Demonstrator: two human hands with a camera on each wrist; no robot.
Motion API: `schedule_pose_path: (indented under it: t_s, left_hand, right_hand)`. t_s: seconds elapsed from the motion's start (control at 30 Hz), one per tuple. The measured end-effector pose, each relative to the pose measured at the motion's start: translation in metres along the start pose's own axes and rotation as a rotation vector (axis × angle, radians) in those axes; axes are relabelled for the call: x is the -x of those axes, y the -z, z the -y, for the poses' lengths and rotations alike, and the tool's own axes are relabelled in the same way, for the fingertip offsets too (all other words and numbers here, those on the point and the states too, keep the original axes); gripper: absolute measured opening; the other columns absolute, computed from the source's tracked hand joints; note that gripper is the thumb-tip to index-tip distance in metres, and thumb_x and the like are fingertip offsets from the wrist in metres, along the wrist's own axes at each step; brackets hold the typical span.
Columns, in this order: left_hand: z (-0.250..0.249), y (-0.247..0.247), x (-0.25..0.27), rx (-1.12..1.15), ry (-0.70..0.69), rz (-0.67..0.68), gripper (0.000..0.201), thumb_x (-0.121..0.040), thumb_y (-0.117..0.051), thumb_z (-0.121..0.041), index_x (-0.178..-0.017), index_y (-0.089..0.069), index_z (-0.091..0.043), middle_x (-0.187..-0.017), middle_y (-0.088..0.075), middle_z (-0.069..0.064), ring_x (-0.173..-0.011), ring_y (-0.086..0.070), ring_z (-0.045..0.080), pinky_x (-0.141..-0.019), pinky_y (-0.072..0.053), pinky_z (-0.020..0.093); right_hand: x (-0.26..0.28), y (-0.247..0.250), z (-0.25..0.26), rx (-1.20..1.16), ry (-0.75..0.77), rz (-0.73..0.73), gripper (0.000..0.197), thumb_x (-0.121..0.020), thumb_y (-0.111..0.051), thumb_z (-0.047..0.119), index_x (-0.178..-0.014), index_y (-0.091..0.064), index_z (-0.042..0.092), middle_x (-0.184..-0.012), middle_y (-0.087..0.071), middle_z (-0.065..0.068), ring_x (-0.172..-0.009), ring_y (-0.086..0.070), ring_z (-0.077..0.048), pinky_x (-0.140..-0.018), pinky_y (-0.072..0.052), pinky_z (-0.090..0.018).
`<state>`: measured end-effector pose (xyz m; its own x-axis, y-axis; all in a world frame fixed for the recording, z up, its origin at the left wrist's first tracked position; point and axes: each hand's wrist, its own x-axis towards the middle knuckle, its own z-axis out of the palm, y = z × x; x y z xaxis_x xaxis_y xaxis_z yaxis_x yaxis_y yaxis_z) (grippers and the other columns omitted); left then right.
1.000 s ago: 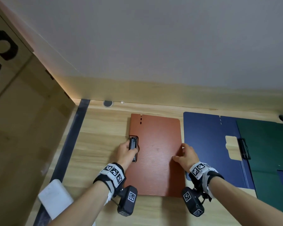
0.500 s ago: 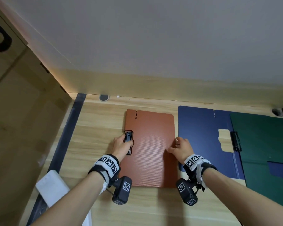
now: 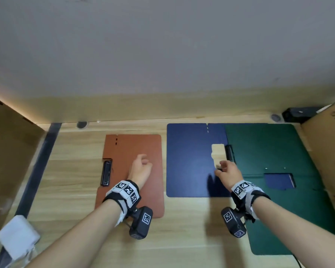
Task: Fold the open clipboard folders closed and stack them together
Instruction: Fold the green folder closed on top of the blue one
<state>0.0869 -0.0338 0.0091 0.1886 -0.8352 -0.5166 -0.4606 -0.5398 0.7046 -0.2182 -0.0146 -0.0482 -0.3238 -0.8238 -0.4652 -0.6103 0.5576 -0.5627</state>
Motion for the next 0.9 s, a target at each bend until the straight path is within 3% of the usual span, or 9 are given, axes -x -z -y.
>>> schedule_pose_path:
  t_s: [0.17,0.27,0.37,0.43,0.57,0.63,0.73,0.9]
  left_hand:
    - [-0.023,-0.092,0.008,-0.039,0.007,0.205,0.037,-0.093,-0.047,-0.012,-0.129,-0.053,-0.010,-0.089,-0.063,0.004,-0.075,-0.055,0.021,-0.068,-0.043,0.027]
    - [-0.042,-0.140,0.008,-0.156,-0.008,0.246,0.035,-0.091,-0.049,-0.017,-0.125,-0.057,-0.017,-0.101,-0.069,0.006,-0.082,-0.060,0.021,-0.069,-0.045,0.025]
    - [-0.065,-0.185,0.006,-0.195,-0.042,0.293,0.037,-0.091,-0.048,-0.016,-0.126,-0.058,-0.015,-0.120,-0.066,0.006,-0.106,-0.062,0.023,-0.087,-0.047,0.027]
    - [-0.079,-0.210,0.004,-0.246,-0.067,0.299,0.036,-0.091,-0.047,-0.015,-0.125,-0.059,-0.012,-0.122,-0.065,0.007,-0.113,-0.060,0.025,-0.091,-0.044,0.026]
    - [-0.097,-0.248,-0.010,-0.390,-0.084,0.299,0.033,-0.088,-0.052,-0.026,-0.118,-0.063,-0.016,-0.120,-0.066,0.005,-0.114,-0.060,0.028,-0.097,-0.046,0.030]
    - [-0.105,-0.263,-0.016,-0.520,-0.110,0.309,0.029,-0.086,-0.052,-0.040,-0.102,-0.066,-0.021,-0.109,-0.069,0.003,-0.102,-0.064,0.030,-0.089,-0.051,0.035]
    - [-0.114,-0.280,-0.022,-0.748,-0.153,0.263,0.045,-0.087,-0.047,-0.057,-0.088,-0.060,-0.014,-0.094,-0.066,0.008,-0.084,-0.061,0.033,-0.070,-0.047,0.033]
    - [-0.121,-0.291,-0.026,-0.922,-0.194,0.158,0.055,-0.090,-0.040,-0.062,-0.081,-0.059,-0.011,-0.081,-0.060,0.006,-0.072,-0.055,0.029,-0.065,-0.044,0.032]
  right_hand:
    - [-0.018,0.066,-0.072,0.042,-0.085,-0.106,0.040,-0.080,-0.069,0.024,-0.117,-0.063,0.010,-0.120,-0.061,-0.014,-0.109,-0.061,-0.032,-0.100,-0.048,-0.042]
    - [-0.021,0.096,-0.103,0.070,-0.101,-0.157,0.035,-0.083,-0.070,0.028,-0.112,-0.065,0.009,-0.115,-0.061,-0.015,-0.111,-0.057,-0.035,-0.100,-0.045,-0.040]
    - [-0.023,0.111,-0.124,0.081,-0.113,-0.141,0.024,-0.083,-0.068,0.034,-0.095,-0.071,0.013,-0.102,-0.069,-0.012,-0.105,-0.060,-0.034,-0.093,-0.047,-0.037]
    - [-0.024,0.114,-0.131,0.094,-0.125,-0.105,0.024,-0.085,-0.064,0.040,-0.083,-0.070,0.017,-0.094,-0.072,-0.009,-0.101,-0.061,-0.034,-0.086,-0.049,-0.037]
    - [-0.026,0.115,-0.133,0.076,-0.146,-0.059,0.034,-0.086,-0.059,0.052,-0.083,-0.067,0.018,-0.089,-0.070,-0.005,-0.092,-0.064,-0.030,-0.075,-0.048,-0.033]
    - [-0.028,0.115,-0.131,0.045,-0.161,-0.045,0.036,-0.086,-0.059,0.053,-0.086,-0.068,0.019,-0.088,-0.069,-0.004,-0.090,-0.064,-0.029,-0.071,-0.044,-0.031]
    - [-0.033,0.116,-0.133,-0.003,-0.181,-0.038,0.040,-0.086,-0.058,0.057,-0.086,-0.070,0.019,-0.089,-0.070,-0.006,-0.090,-0.063,-0.030,-0.073,-0.046,-0.032]
    - [-0.042,0.115,-0.141,-0.093,-0.226,-0.046,0.052,-0.084,-0.058,0.059,-0.075,-0.068,0.009,-0.077,-0.069,-0.012,-0.081,-0.061,-0.035,-0.071,-0.047,-0.035]
